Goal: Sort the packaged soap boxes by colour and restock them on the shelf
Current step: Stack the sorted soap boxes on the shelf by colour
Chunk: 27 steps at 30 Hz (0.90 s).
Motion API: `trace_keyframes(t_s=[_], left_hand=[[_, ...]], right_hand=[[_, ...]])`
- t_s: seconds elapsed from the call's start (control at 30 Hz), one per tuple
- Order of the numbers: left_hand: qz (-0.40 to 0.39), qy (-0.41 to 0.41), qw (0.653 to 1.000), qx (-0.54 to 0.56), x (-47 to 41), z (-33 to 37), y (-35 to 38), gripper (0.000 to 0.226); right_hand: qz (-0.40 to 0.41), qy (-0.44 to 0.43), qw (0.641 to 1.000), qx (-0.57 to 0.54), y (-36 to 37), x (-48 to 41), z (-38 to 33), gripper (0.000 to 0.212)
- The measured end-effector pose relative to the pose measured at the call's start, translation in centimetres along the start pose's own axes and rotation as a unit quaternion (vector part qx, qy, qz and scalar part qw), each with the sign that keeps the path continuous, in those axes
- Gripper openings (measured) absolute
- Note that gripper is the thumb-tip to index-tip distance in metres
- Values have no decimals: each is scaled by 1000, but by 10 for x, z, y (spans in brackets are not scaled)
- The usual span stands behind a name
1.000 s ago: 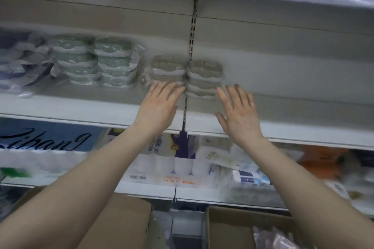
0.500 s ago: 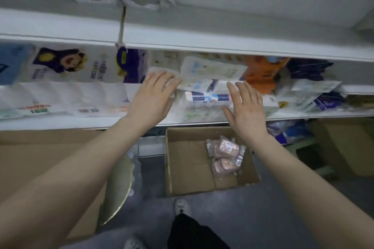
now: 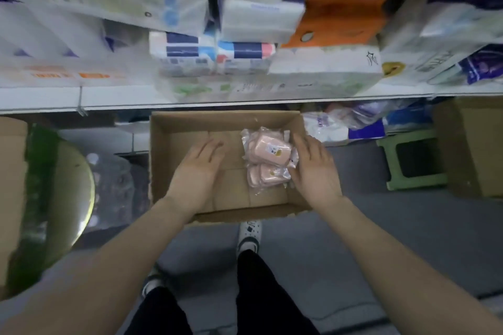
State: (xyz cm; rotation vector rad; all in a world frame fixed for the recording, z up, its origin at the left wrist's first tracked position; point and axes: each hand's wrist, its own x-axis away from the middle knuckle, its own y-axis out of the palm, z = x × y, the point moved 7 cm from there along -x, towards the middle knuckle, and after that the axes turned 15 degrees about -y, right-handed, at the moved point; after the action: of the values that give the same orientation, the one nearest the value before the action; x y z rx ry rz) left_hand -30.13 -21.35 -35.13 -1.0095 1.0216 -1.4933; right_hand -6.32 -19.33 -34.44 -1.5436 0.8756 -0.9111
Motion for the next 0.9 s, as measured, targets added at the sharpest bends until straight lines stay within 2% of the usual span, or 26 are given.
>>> trace_keyframes(t_s=[0.17,0.27,0.43,0.5,0.63,0.8,0.9], left_hand=[[-79,-67,994,25,-10,21,101,55],[-96,-102,989,39,-14,23,139,58],[-128,-109,985,42,-20,17,191,64],[-140,-107,984,31,-22,13,204,63],[-155,-115,981,17,-35,12,218,63],[-150,-118,982,7,-79,35,232,85],[-150,-110,983,-3,-109,52,243,88]], right_hand=[[-99,-29,994,-18,92,-16,57,90],[-123,-54,991,-25,136,-39,69,92],[-148,-88,985,3,196,-71,67,103],[-133,-78,988,1,204,-77,70,103],[-42,-33,999,-12,183,-77,87,99],[18,-43,998,-44,158,-68,99,92],[31,-26,997,-66,157,-69,102,89]])
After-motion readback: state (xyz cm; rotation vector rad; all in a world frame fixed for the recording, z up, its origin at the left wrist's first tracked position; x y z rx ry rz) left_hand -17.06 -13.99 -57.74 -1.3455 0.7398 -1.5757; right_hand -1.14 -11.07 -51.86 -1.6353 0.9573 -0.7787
